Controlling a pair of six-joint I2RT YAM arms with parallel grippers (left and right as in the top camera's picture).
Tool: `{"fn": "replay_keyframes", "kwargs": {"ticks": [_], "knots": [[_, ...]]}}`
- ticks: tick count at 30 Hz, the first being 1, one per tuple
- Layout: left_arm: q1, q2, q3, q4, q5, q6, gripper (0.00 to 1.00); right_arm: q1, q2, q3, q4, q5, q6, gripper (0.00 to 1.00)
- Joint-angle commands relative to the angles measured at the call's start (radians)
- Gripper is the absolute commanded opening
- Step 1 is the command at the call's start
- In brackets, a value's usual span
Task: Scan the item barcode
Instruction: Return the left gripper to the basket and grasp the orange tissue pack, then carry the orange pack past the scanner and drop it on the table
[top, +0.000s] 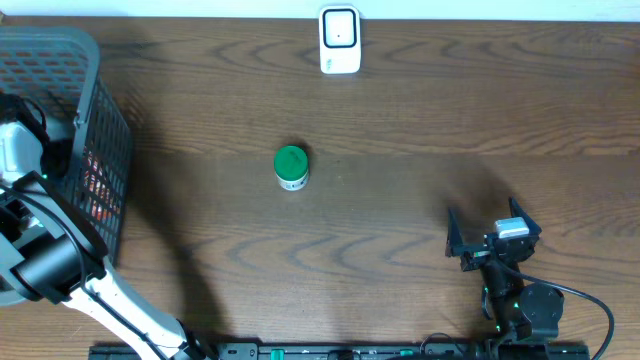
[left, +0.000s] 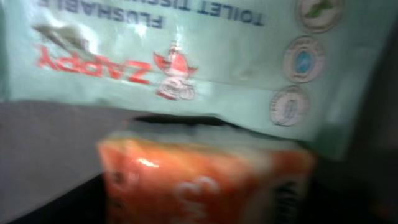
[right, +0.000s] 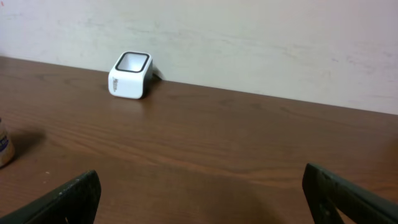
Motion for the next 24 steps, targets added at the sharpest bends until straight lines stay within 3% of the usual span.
{"fn": "replay_keyframes", "kwargs": {"ticks": [1, 7, 16, 24], "knots": [[0.023, 0.033, 0.0, -0.023, 0.0, 0.027, 0.77, 0.009, -0.001, -0.003, -0.002, 0.004, 0.012, 0.99], [0.063, -0.016, 0.048, -0.13, 0.0, 0.077, 0.52, 0.009, -0.001, -0.003, -0.002, 0.004, 0.012, 0.99], [0.112, -0.192, 0.168, -0.274, 0.096, 0.141, 0.52, 0.009, -0.001, -0.003, -0.002, 0.004, 0.012, 0.99], [0.11, -0.489, 0.206, -0.238, 0.41, 0.14, 0.52, 0.009, -0.001, -0.003, -0.002, 0.004, 0.012, 0.99]]}}
